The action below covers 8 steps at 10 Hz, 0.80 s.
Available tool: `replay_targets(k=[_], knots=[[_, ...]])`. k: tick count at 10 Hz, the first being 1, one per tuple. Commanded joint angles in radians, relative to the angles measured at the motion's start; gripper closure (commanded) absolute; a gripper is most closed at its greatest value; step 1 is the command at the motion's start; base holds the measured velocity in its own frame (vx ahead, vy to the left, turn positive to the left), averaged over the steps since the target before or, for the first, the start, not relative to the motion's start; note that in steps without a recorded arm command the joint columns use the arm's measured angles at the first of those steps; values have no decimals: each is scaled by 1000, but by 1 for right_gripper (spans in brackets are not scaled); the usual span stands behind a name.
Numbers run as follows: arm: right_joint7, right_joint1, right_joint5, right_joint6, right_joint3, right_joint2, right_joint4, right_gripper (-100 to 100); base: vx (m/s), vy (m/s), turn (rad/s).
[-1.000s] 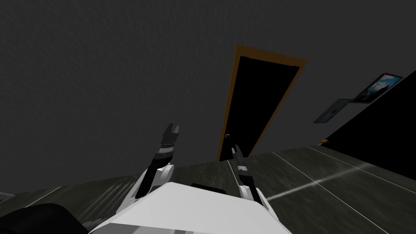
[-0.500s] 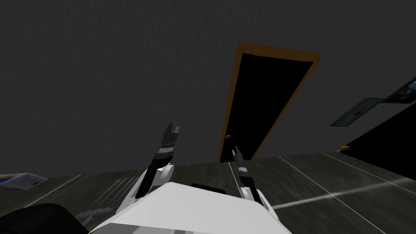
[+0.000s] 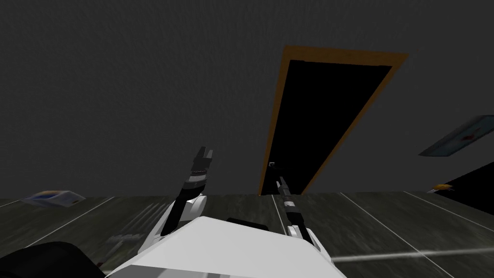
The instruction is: Pull the door open
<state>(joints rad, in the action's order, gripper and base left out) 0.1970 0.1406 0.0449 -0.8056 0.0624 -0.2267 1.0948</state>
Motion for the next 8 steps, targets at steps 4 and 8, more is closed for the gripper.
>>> replay_targets(k=[4, 8], knots=[[18, -40, 4, -19, -2, -21, -123, -100, 13, -56, 73], [34, -73, 8, -34, -3, -40, -226, -100, 14, -86, 102]])
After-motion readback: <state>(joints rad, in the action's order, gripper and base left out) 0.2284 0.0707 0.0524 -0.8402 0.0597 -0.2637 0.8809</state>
